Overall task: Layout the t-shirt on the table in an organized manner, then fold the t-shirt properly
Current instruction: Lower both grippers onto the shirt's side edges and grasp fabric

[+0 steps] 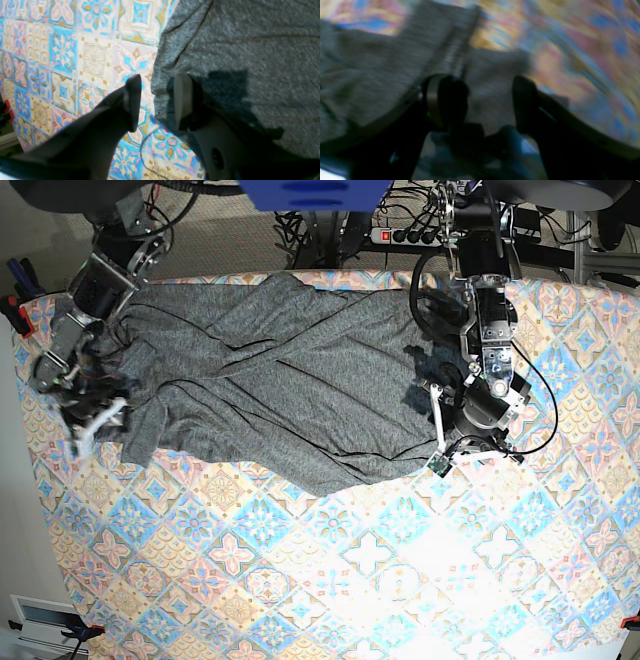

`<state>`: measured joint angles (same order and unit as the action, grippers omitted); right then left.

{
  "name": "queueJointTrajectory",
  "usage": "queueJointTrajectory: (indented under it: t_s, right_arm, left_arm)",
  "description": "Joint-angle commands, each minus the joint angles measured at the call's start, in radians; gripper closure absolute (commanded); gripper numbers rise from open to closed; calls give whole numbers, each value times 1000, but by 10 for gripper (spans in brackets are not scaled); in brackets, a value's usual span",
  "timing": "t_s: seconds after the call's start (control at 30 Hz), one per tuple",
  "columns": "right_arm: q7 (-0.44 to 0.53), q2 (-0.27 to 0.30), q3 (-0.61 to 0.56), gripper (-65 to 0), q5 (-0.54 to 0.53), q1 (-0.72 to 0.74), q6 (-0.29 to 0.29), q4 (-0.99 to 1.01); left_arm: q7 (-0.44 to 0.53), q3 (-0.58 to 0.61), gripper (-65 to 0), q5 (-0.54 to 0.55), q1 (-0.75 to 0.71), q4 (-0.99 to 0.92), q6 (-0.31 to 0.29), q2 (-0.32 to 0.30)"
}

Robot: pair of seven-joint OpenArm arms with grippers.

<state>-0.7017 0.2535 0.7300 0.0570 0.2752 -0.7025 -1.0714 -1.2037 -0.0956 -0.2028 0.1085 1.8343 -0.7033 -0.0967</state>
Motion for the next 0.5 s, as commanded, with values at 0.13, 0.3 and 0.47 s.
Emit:
queueJointTrajectory:
  t_s: [0.13, 0.3, 0.47]
  right_arm:
    - [18, 86, 33, -359, -7, 23, 4, -5]
    - [12, 131, 33, -359, -7, 23, 4, -3]
    - [-37, 131, 33, -359, -9, 75, 4, -3]
  left_arm:
    - [15, 3, -225, 3, 18, 15, 5, 1]
    - [15, 4, -225, 3, 18, 14, 5, 4]
    - [15, 4, -225, 7, 17, 14, 5, 5]
